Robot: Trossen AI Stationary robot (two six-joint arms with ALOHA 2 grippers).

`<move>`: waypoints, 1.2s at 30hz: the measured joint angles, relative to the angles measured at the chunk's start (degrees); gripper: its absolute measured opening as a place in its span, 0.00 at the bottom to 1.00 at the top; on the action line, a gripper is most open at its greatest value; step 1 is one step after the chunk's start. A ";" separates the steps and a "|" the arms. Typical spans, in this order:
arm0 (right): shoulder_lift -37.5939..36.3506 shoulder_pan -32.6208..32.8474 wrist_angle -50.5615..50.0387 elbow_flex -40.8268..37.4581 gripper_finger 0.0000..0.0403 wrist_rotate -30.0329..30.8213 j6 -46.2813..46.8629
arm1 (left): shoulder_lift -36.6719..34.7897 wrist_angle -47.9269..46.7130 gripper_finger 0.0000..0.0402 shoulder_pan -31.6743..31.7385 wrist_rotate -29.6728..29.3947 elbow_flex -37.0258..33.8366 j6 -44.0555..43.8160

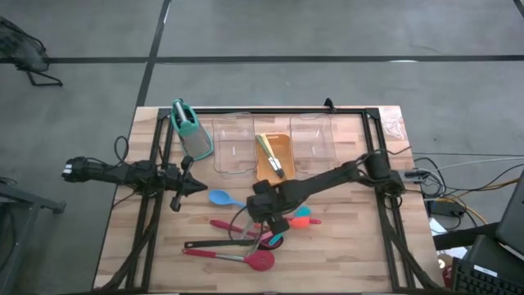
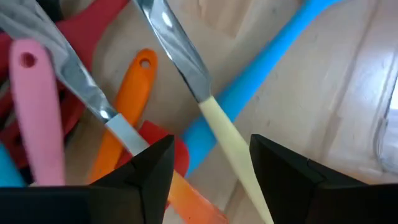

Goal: Pick & Place Kitchen Items
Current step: Put the yellow table knife into the orange bin

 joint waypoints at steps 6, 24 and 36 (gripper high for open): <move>3.42 -0.24 -3.69 3.89 0.54 0.59 -1.92 | 0.17 -0.11 0.03 -0.01 0.01 -0.02 0.00; 4.07 -1.78 -3.85 4.25 0.38 -1.60 -2.82 | 0.37 -0.92 0.03 -0.01 0.02 -0.02 0.00; 4.08 -1.79 -3.89 4.19 0.14 -3.65 -2.59 | 0.37 -0.94 0.03 -0.02 0.02 0.00 0.00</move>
